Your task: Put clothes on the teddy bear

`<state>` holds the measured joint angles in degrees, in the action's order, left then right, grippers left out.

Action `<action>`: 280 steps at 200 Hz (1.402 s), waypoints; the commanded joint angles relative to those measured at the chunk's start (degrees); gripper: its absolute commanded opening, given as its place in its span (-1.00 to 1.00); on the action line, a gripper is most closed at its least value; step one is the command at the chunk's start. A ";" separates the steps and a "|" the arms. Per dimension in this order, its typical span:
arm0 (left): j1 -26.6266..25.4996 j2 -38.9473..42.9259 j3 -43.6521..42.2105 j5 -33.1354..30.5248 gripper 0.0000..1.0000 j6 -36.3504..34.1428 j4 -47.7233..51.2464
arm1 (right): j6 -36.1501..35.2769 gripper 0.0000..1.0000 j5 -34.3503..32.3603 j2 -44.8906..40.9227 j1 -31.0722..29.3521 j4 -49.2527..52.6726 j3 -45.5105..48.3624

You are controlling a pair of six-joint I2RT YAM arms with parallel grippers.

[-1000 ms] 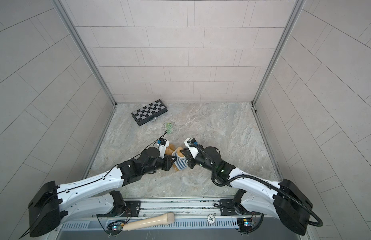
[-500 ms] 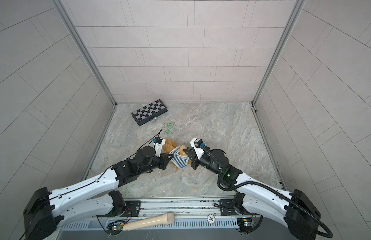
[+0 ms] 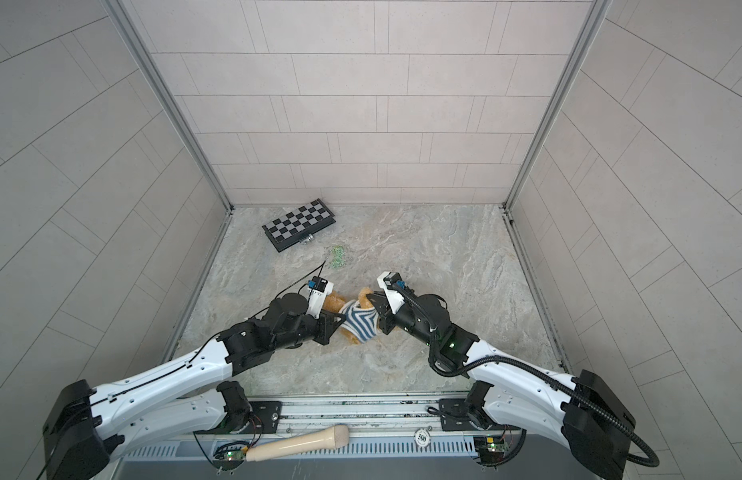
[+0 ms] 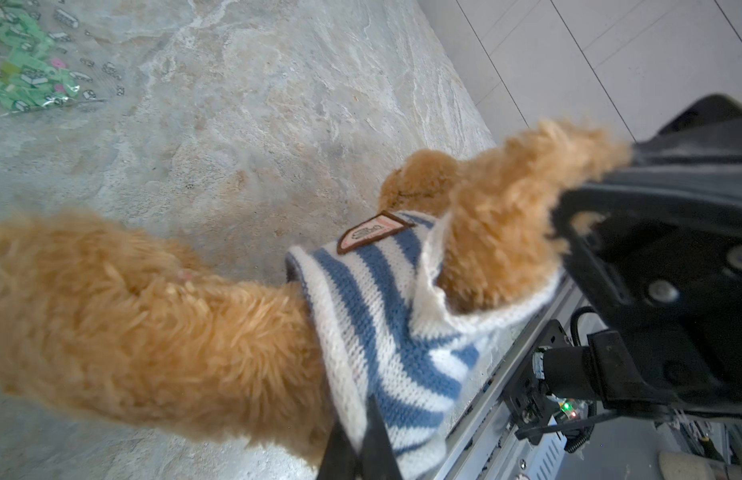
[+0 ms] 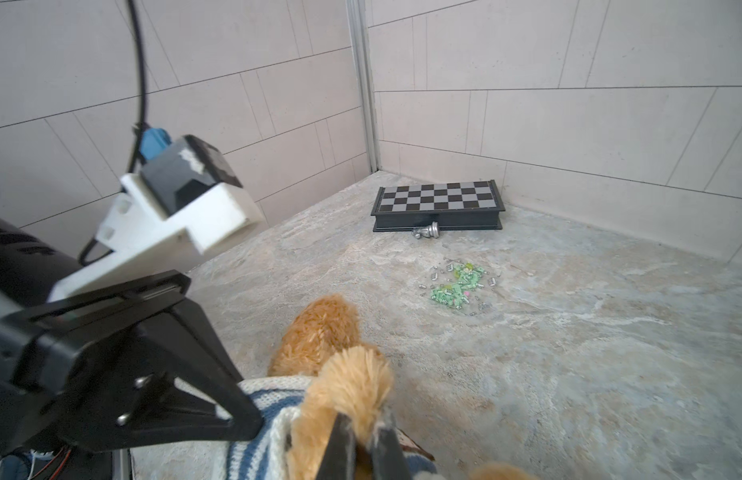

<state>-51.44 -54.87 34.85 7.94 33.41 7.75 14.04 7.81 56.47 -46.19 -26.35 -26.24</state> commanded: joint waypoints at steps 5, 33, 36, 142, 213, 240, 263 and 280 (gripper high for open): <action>-0.40 0.84 3.32 -0.86 -1.00 -3.86 4.89 | 3.47 -1.00 -5.62 2.10 2.79 0.77 -2.80; 0.52 -4.17 3.74 -1.63 -1.00 -4.23 3.59 | 6.99 -1.00 -1.00 8.81 6.39 2.16 -4.94; 0.55 -4.85 3.80 -1.64 -1.00 -4.17 3.33 | 7.17 -1.00 -0.69 9.66 6.71 2.48 -5.27; 2.03 -12.40 2.86 -4.31 -1.00 -1.35 -3.73 | 12.24 -1.00 8.86 27.50 14.87 -10.84 -2.11; 7.77 -16.80 1.72 -2.24 -1.00 -0.50 -9.04 | 7.35 -0.49 8.91 21.23 17.10 -1.41 -1.71; 7.80 -17.11 1.38 -2.20 -1.00 -0.82 -9.32 | 4.09 -0.05 9.27 13.24 17.38 7.25 -1.64; 7.76 -17.54 1.44 -2.24 -1.00 -1.05 -9.93 | 4.98 0.15 9.15 7.37 16.72 12.36 0.01; 7.76 -18.03 2.06 -2.32 -1.00 -1.17 -10.22 | 5.04 0.25 8.71 3.90 15.92 15.76 1.39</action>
<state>-43.88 -71.79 37.26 5.74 32.77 -2.55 19.73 17.32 64.42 -29.32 -19.07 -27.00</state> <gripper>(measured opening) 0.054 0.605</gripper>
